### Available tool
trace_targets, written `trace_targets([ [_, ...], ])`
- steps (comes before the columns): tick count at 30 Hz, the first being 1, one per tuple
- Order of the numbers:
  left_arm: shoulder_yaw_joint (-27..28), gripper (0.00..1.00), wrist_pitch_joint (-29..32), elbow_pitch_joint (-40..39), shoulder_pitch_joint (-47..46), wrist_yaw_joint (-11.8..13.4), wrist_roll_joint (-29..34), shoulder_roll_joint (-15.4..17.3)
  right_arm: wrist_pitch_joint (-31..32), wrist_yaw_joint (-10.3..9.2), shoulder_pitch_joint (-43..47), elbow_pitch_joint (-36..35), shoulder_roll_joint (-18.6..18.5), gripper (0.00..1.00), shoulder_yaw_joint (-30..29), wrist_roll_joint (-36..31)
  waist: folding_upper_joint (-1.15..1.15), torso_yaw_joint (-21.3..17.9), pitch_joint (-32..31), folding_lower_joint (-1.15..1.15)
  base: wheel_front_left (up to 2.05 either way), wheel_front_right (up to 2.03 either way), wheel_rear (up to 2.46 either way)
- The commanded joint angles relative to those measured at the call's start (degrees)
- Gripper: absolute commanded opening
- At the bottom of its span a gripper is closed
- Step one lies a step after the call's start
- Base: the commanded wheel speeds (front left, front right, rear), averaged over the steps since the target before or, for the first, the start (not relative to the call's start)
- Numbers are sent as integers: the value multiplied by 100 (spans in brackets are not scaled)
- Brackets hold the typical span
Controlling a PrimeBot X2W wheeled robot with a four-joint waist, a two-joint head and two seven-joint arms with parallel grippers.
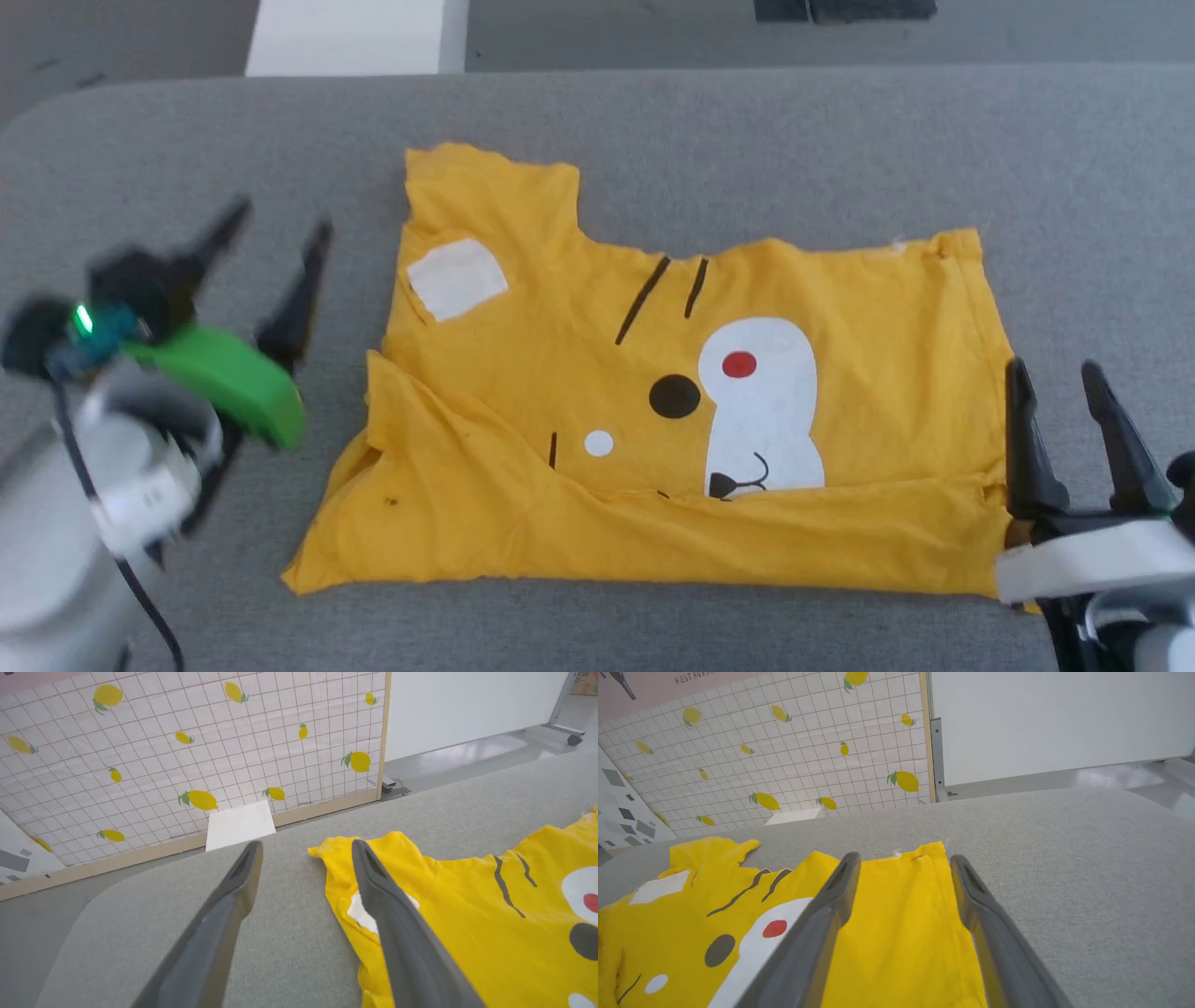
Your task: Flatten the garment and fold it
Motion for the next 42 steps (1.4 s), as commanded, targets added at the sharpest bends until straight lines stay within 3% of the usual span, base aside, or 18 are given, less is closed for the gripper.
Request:
trace_targets([
  [1,38,100,59,75,-311,-121,43,51,-90,-8,-155,-20,0,100,67,-59,0,-231,459,0,0,0,0],
  [3,13,100,283,307,-869,-403,64,104,-212,-8,-349,-2,0,100,182,-87,0,-341,682,0,0,0,0],
  [4,-39,100,731,615,-1566,-689,25,95,-298,-8,-613,2,0,100,312,-116,0,-502,988,0,0,0,0],
  [8,-93,100,1550,1013,-2410,-910,-173,31,-329,-8,-934,-12,0,100,452,-124,0,-706,1355,0,0,0,0],
  [11,-111,100,2378,1353,-2870,-934,-458,-36,-349,-8,-1104,-22,0,100,547,-139,0,-839,1550,0,0,0,0],
  [16,-104,100,3698,1691,-3382,-659,-856,-112,-397,-8,-1262,32,0,100,721,-111,0,-1044,1798,0,0,0,0],
  [19,-122,100,4485,1846,-3453,-316,-1025,-58,-442,-8,-1319,93,0,100,811,-53,0,-1160,1894,0,0,0,0],
  [27,-114,100,5607,1703,-3253,375,-1266,178,-529,-8,-1383,231,0,100,935,86,0,-1348,2037,0,0,0,0],
  [28,-152,0,5820,1520,-3119,422,-1322,287,-538,-8,-1395,258,0,100,938,75,0,-1366,2052,0,0,0,0],
  [36,-127,0,5641,1113,-3023,407,-1254,433,-74,-8,-2131,146,0,100,864,-266,0,-1343,2097,0,0,0,0],
  [39,-152,0,5578,1073,-3069,377,-1198,429,545,-8,-2707,304,0,100,745,-342,0,-1299,2137,0,0,0,0],
  [42,-165,0,5523,1061,-3128,351,-1165,405,1564,-8,-3249,701,0,100,693,-393,0,-1244,2184,0,0,0,0],
])
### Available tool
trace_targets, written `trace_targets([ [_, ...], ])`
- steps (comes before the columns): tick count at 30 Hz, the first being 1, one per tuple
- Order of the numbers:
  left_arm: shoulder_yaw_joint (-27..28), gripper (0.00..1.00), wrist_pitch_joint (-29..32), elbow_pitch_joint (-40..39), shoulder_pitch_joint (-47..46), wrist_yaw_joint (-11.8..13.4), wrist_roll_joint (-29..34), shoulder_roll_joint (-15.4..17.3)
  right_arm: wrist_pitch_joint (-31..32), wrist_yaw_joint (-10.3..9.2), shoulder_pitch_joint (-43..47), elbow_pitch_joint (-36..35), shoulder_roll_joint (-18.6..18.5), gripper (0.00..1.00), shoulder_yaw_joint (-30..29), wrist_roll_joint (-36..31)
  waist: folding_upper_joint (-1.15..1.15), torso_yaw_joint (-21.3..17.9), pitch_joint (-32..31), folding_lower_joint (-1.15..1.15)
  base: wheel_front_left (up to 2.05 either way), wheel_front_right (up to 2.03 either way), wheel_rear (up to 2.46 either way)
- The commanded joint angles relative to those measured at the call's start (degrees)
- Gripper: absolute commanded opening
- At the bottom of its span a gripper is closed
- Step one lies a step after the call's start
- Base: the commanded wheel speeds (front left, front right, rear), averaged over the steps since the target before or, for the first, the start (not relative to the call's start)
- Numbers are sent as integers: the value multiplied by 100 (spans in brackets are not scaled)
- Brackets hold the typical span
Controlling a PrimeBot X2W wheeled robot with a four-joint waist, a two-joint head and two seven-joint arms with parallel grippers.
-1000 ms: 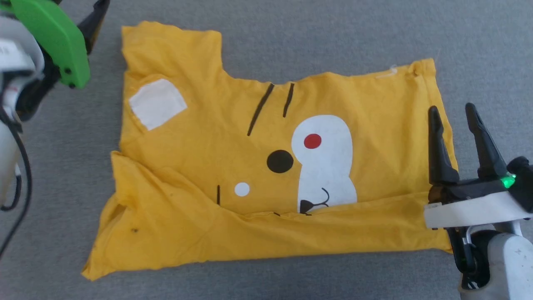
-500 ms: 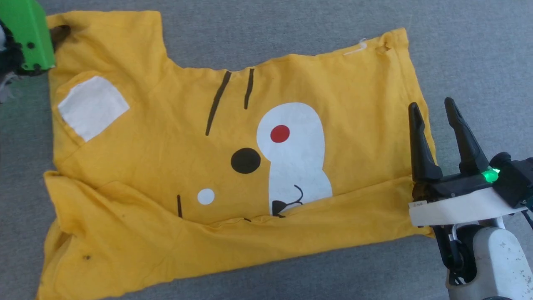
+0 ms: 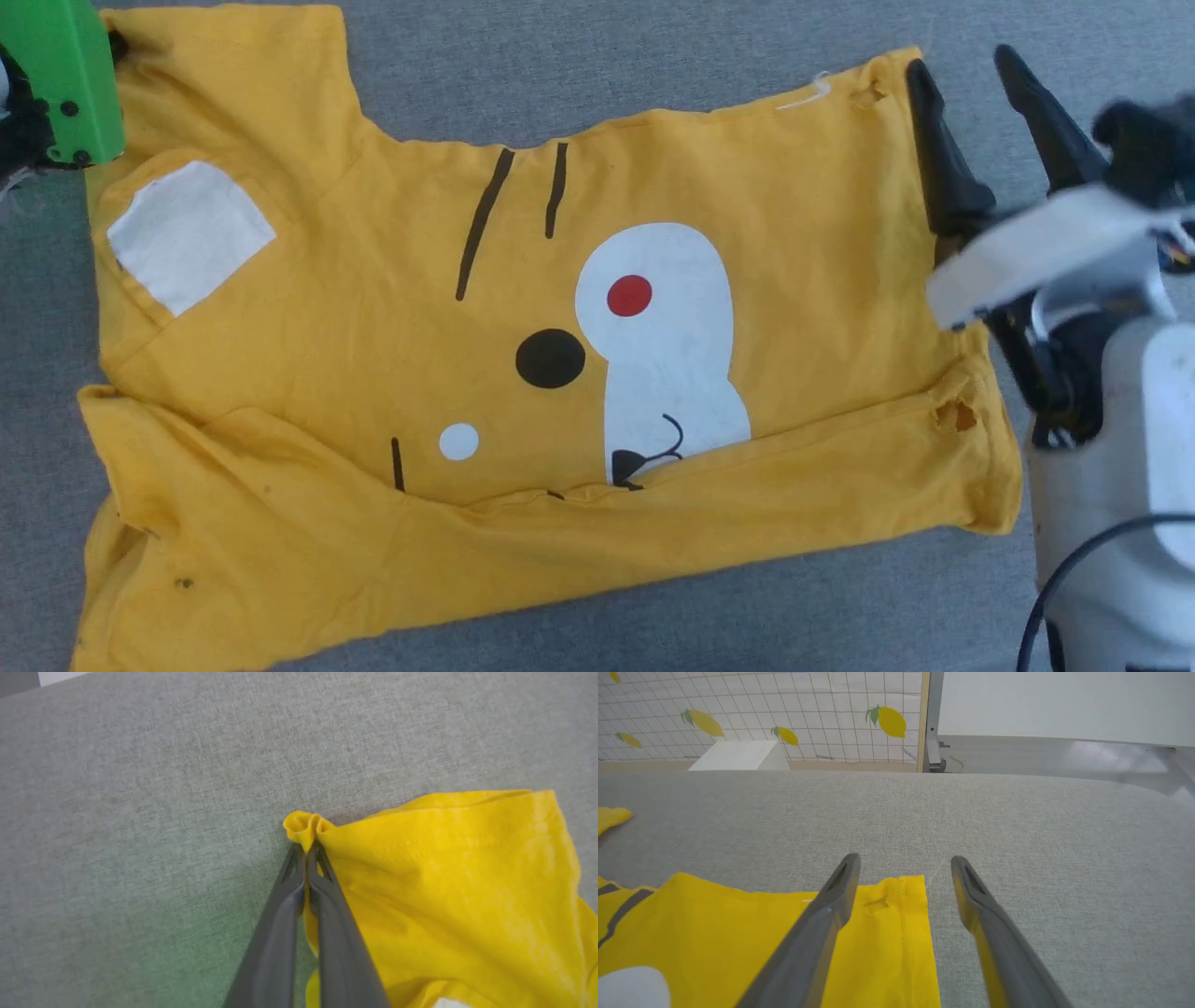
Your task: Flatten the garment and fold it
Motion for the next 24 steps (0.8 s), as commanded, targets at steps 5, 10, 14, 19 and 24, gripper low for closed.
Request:
trace_targets([
  [5,-118,0,-58,98,34,-63,63,-97,1620,-8,-929,667,6,100,-213,-167,0,143,118,0,0,0,0],
  [10,-138,0,-143,149,-13,-90,86,-155,2770,-8,-1374,1023,6,100,-295,-376,0,212,167,0,0,0,0],
  [14,-154,0,-207,209,-36,-120,91,-196,3634,-8,-1510,1114,6,49,-296,-593,0,240,192,0,0,0,0],
  [19,-147,0,-713,242,-157,-193,358,-183,4131,-8,-1526,853,6,0,-280,-790,0,272,224,0,0,0,0],
  [24,-127,0,-1909,448,-410,-321,942,-182,3533,-8,-1682,531,6,0,-363,-860,0,306,252,0,0,0,0],
])
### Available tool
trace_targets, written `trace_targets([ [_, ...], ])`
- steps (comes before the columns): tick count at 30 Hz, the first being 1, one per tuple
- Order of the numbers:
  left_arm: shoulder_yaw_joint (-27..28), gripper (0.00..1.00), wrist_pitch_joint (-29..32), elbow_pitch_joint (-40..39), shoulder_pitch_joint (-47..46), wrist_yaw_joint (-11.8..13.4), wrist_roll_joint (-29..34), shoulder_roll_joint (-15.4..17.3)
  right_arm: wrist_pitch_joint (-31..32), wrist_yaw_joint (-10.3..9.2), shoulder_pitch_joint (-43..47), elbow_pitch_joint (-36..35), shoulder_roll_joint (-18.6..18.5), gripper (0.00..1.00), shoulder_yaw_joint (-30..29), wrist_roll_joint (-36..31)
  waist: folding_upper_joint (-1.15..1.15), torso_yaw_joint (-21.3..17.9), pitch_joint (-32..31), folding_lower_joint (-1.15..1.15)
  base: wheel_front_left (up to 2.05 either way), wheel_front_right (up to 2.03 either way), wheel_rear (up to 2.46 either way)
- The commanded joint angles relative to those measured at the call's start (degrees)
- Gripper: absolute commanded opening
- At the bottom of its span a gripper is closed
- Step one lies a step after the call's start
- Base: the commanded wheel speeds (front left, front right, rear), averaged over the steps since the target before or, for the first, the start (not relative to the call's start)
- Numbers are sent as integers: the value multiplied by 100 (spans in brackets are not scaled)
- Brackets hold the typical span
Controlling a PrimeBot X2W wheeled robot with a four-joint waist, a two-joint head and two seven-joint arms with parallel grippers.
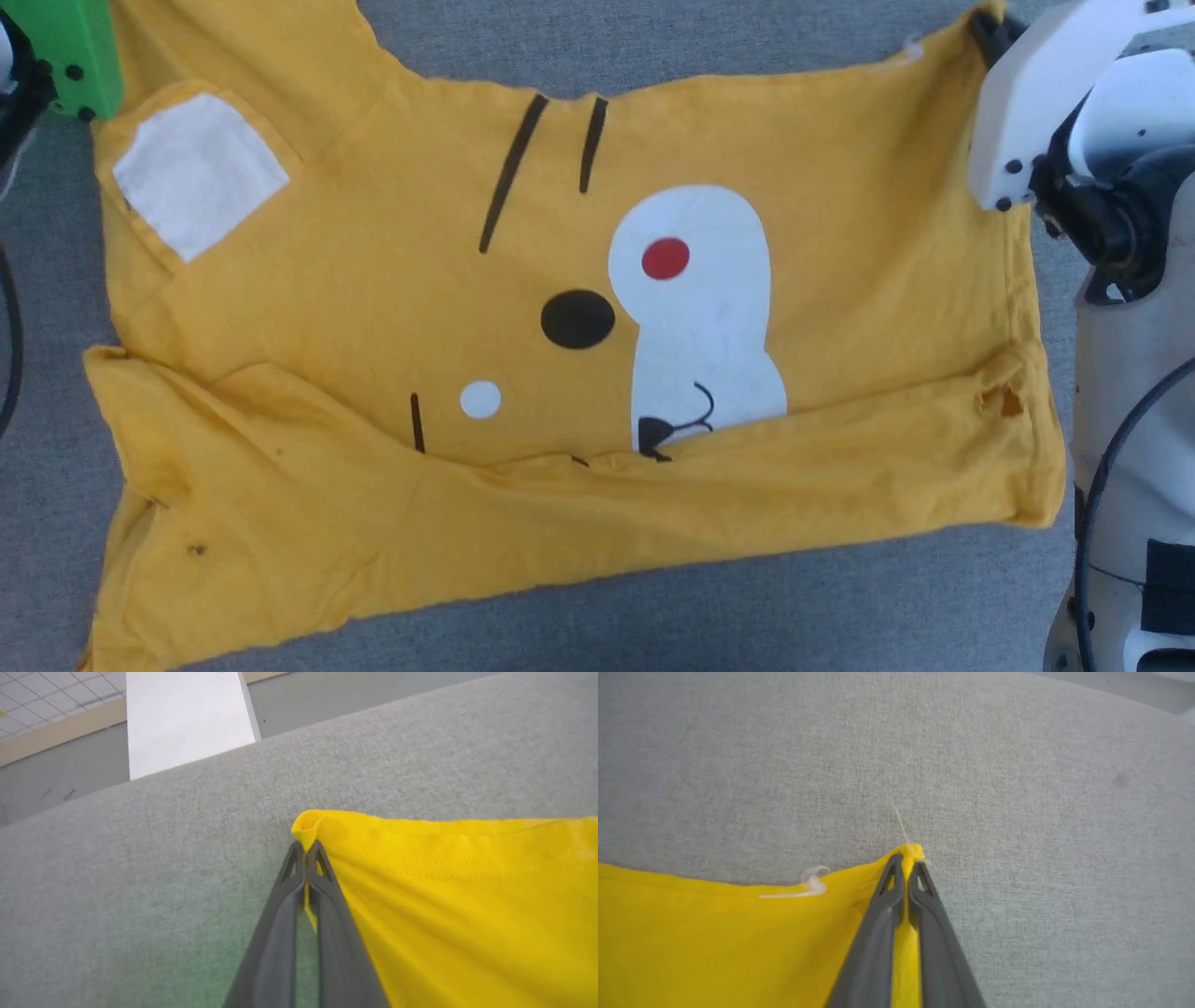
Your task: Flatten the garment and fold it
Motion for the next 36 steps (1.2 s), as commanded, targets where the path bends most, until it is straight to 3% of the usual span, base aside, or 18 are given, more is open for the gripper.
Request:
trace_targets([
  [1,13,0,-298,115,-148,-17,156,-19,-250,-9,-120,-28,-4,0,-55,-33,0,19,7,-1,0,0,0],
  [11,199,0,-2049,631,-160,43,436,-323,-1973,-9,-276,402,-4,0,-250,-48,0,203,-170,-1,0,0,0],
  [20,387,0,-3112,48,1171,-242,-139,-463,-3034,-9,519,447,-73,0,-61,356,0,486,-876,-1,0,0,0],
  [29,425,0,-3381,-1289,3123,-195,-774,-249,-3711,-9,1714,251,-389,0,-8,827,0,830,-1710,-1,0,0,0],
  [36,452,0,-3291,-1935,4486,-54,-1392,-57,-3400,-9,2511,263,-670,0,-107,1045,0,1088,-2088,-1,0,0,0],
])
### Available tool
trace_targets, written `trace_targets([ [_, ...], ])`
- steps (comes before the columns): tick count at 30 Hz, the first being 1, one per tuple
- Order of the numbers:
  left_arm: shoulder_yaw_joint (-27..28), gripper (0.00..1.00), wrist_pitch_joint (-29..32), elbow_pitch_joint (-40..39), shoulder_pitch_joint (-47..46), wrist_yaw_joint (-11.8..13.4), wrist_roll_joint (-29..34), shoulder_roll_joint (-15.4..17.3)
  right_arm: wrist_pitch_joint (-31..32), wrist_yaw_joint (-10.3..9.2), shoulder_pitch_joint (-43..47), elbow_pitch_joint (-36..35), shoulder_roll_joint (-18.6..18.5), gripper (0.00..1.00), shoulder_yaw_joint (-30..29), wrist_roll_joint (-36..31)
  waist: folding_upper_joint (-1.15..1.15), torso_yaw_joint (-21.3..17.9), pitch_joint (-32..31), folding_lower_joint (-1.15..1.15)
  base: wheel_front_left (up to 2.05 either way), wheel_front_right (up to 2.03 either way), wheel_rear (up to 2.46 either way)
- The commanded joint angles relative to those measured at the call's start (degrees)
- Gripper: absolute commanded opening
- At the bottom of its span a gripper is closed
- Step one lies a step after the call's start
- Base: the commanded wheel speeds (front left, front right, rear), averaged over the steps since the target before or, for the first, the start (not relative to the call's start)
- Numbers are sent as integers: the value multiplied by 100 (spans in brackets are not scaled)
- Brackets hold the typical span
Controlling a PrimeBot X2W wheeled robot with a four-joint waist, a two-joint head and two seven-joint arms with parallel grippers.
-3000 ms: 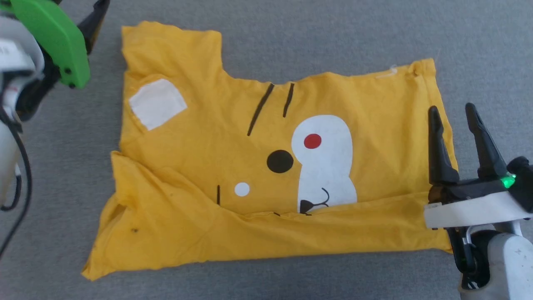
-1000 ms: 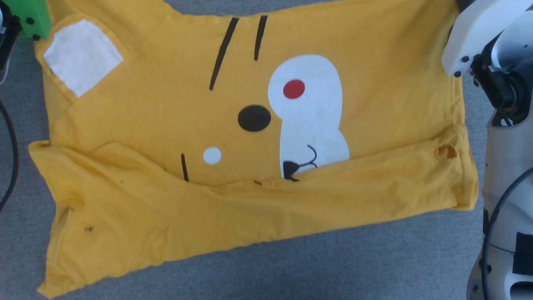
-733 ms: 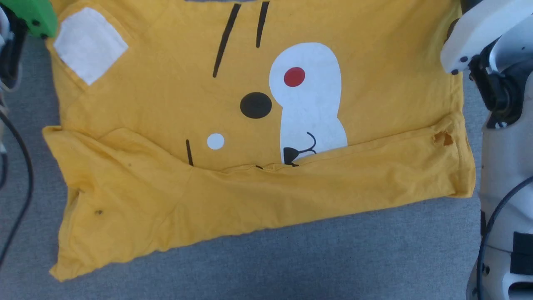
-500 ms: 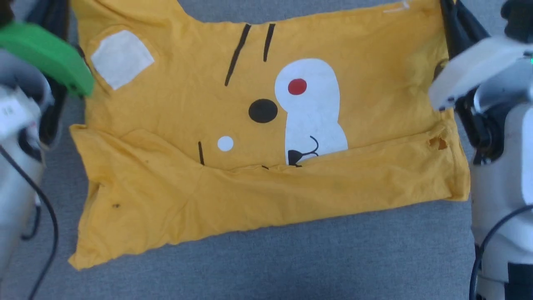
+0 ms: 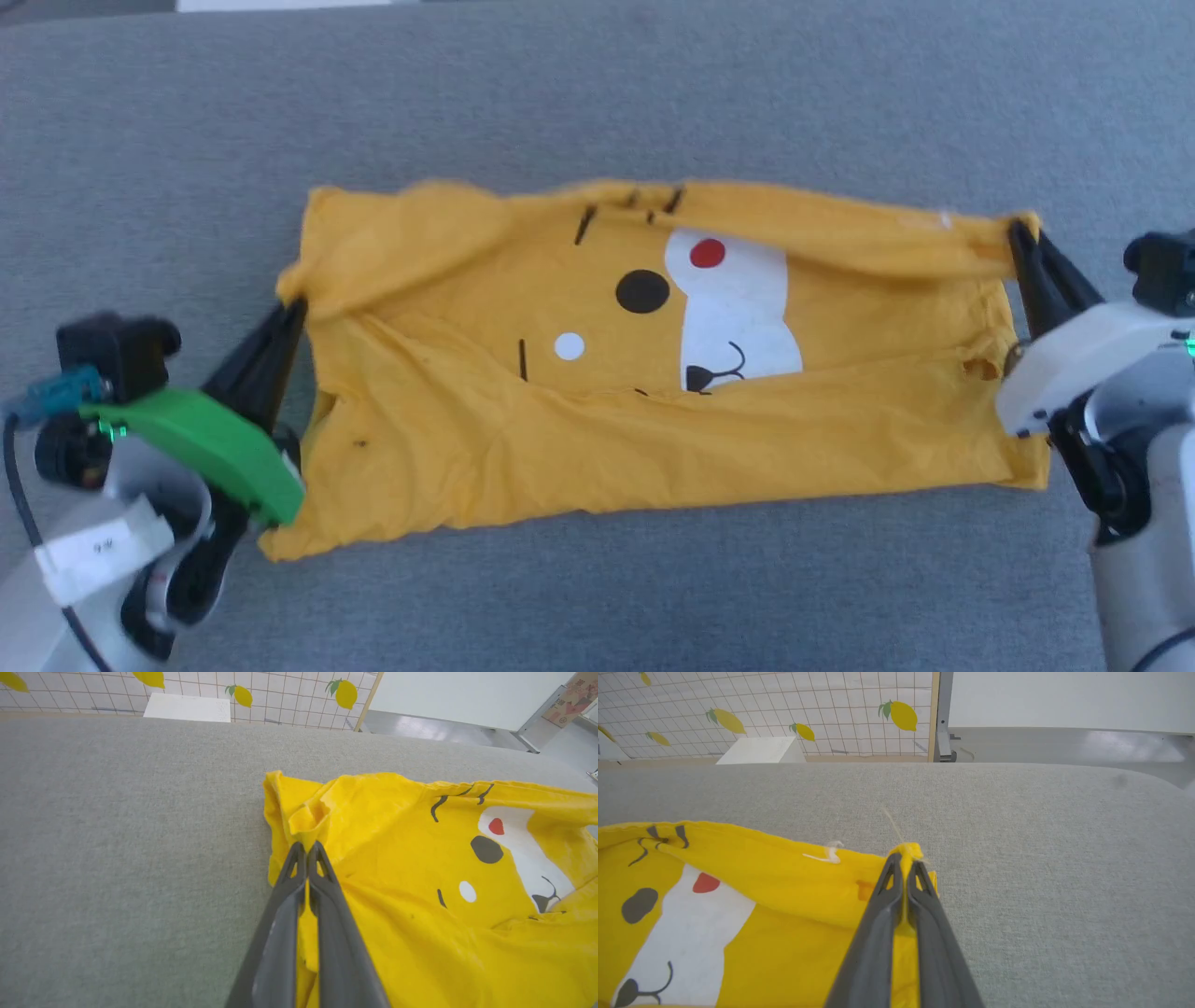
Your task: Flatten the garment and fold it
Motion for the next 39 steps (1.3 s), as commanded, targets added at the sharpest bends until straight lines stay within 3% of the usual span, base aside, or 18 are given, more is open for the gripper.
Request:
trace_targets([
  [1,31,0,37,-52,245,20,-131,109,114,-8,128,2,-88,0,-31,15,0,291,-300,0,0,0,0],
  [8,-122,0,164,-94,943,-145,-435,251,712,-8,471,99,-441,0,-82,-88,0,470,-405,0,0,0,0],
  [13,-326,0,249,139,1106,-299,-540,122,1081,-8,605,324,-660,0,48,-201,0,539,-393,0,0,0,0],
  [20,-680,0,477,554,1105,-456,-501,-76,1552,-8,570,713,-698,0,362,-173,0,543,-316,0,0,0,0],
  [22,-763,0,507,696,1052,-489,-465,-165,1692,-8,547,832,-661,45,381,-128,0,544,-321,0,0,0,0],
  [23,-787,32,503,773,1025,-505,-467,-226,1729,-8,536,865,-652,100,397,-106,0,545,-337,0,0,0,0],
  [24,-802,51,487,831,1003,-516,-459,-268,1738,-8,530,877,-632,100,379,-83,0,548,-358,0,0,0,0],
  [25,-819,100,461,890,979,-521,-435,-308,1738,-8,532,878,-607,100,353,-54,0,551,-387,0,0,0,0],
  [34,-670,100,-65,817,1018,-392,-426,-611,1555,-8,903,466,-370,100,-27,302,0,577,-763,0,0,0,0],
  [39,-470,100,-904,756,822,-27,177,-708,1150,-8,1203,-24,-116,100,-345,444,0,600,-924,0,0,0,0],
])
